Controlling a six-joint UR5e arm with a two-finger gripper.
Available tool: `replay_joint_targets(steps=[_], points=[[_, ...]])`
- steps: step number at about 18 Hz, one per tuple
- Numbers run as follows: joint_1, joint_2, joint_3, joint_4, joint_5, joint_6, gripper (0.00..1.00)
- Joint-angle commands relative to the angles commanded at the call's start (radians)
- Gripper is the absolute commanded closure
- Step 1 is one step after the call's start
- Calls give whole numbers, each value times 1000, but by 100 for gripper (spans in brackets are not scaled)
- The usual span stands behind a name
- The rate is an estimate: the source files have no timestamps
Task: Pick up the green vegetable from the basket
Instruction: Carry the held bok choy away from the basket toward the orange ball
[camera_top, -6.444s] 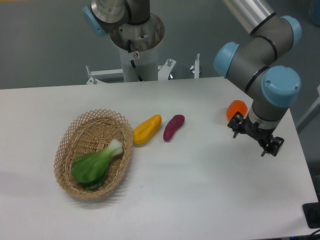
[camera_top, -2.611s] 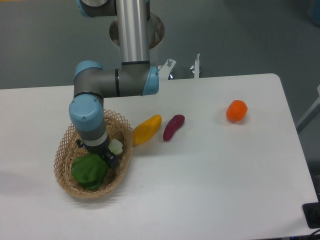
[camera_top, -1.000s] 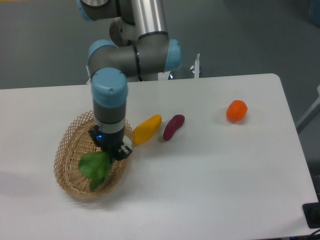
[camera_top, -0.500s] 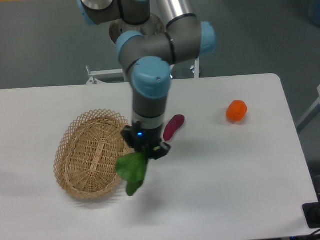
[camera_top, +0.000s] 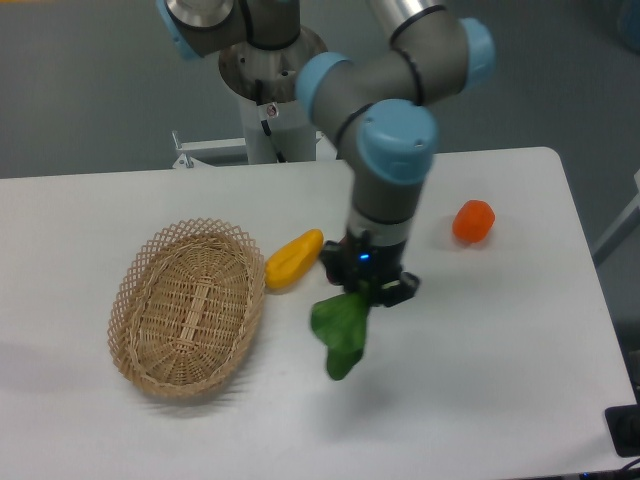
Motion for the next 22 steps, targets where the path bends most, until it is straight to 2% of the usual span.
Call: replay_joint_targets(steps=[3,7,10,15,19,22], points=[[29,-29,46,-44,43,62,96],[66,-69,92,-49,43,85,96],[107,-72,97,-49,43,88,97],[152,-95,114,-49,52,187,96],[152,-112,126,-49,123,278,91],[152,-117,127,-48,132,303,91]])
